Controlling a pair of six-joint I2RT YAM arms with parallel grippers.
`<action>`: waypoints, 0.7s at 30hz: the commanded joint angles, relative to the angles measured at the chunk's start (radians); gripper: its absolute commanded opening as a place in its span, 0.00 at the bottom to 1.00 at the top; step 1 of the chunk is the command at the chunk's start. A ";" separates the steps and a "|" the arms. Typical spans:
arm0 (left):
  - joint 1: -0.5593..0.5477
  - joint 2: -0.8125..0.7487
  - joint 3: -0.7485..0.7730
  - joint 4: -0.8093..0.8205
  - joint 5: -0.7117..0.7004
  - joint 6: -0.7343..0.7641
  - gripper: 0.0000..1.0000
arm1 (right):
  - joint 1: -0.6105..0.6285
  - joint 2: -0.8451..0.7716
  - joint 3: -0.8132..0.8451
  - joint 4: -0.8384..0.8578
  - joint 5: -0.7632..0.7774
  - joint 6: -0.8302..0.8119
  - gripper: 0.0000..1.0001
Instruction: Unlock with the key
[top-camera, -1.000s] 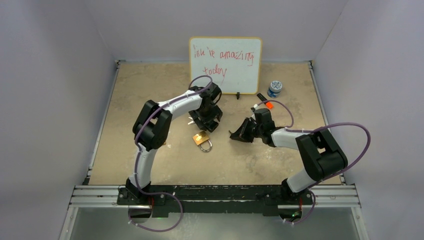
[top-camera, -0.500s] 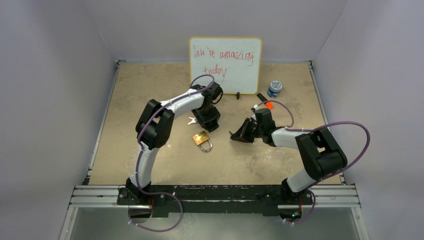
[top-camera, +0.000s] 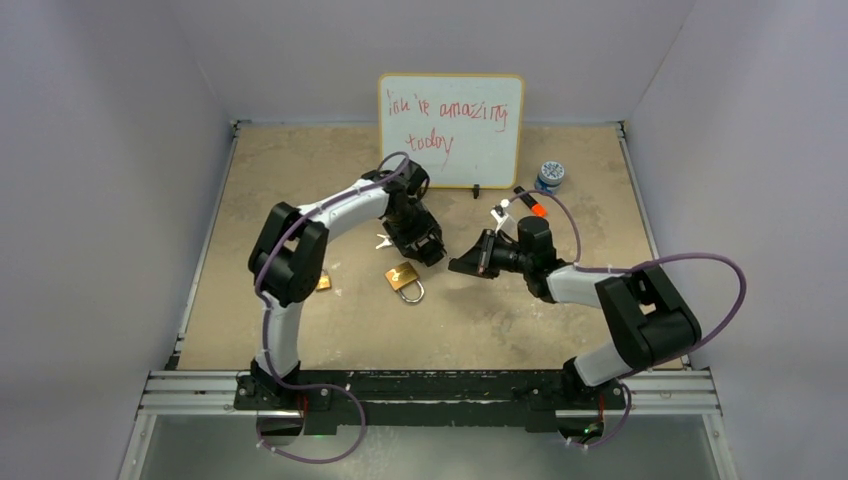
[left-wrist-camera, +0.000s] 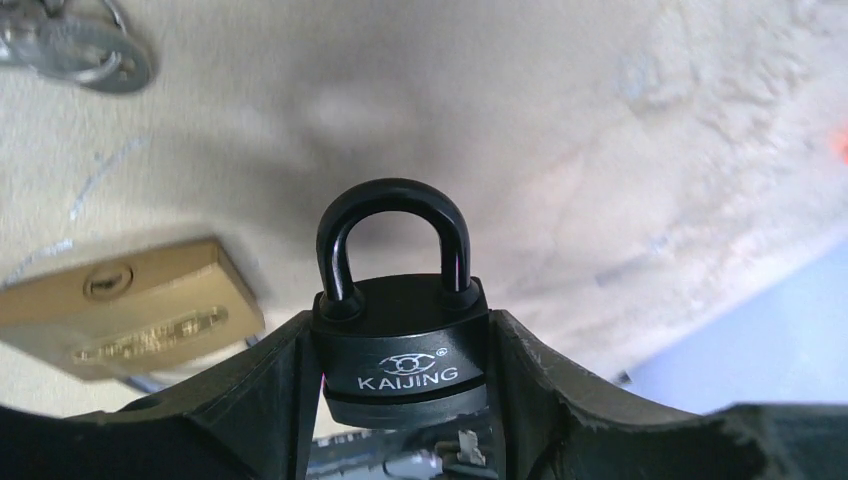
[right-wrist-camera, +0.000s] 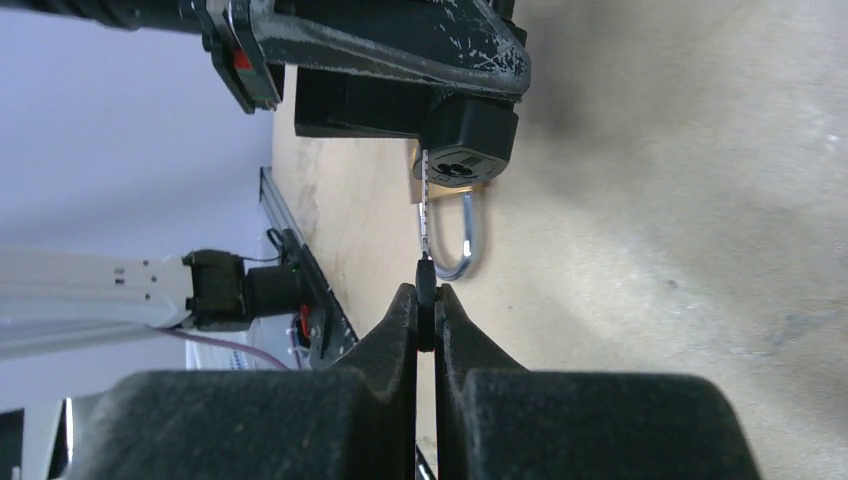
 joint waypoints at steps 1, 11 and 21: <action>0.039 -0.166 -0.038 0.098 0.189 -0.049 0.09 | 0.007 -0.092 -0.028 0.092 -0.079 -0.036 0.00; 0.070 -0.242 -0.101 0.097 0.288 -0.059 0.08 | 0.015 -0.170 -0.014 0.018 -0.145 -0.090 0.00; 0.070 -0.243 -0.120 0.093 0.291 -0.060 0.08 | 0.034 -0.125 0.042 -0.036 -0.118 -0.113 0.00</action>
